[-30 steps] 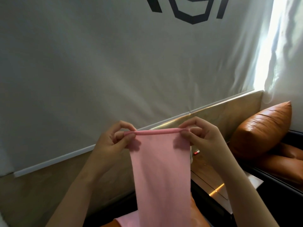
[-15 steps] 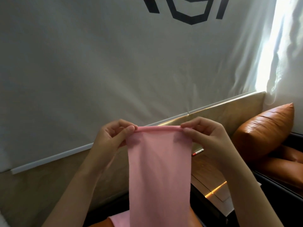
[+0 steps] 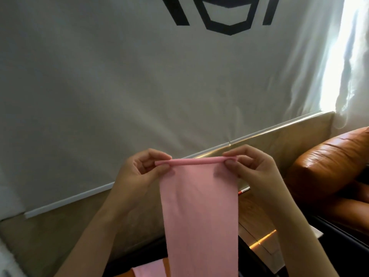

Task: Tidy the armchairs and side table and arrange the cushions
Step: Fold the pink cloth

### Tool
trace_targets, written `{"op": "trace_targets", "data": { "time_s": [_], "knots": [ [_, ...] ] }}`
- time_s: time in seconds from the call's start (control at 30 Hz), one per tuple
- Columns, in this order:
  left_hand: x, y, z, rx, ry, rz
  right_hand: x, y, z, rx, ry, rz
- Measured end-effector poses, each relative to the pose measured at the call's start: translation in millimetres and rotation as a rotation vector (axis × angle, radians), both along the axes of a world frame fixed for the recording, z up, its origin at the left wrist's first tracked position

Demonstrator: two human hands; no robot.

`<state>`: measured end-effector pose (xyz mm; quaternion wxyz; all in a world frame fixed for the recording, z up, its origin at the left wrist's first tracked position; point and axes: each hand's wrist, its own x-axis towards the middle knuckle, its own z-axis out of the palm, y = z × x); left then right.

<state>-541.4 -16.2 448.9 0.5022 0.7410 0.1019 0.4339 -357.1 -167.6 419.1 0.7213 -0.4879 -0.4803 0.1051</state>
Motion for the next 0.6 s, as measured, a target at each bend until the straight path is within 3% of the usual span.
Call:
{"op": "trace_targets", "data": {
  "time_s": [0.13,0.33,0.47,0.6],
  "knots": [
    [8.4,-3.3,3.4,0.018,-0.001,-0.013,4.6,0.7,-0.3,0.015,0.008,0.006],
    [-0.6,5.2,9.3,-0.075,-0.031,-0.098,8.0,14.1,9.2,0.072,0.192,0.178],
    [-17.8,19.0,11.5,-0.092,-0.091,-0.092,-1.0,31.2,14.9,0.076,0.183,0.282],
    [-33.0,34.2,12.2,-0.005,-0.046,0.048,-15.1,52.4,20.0,0.060,0.105,0.135]
  ]
}}
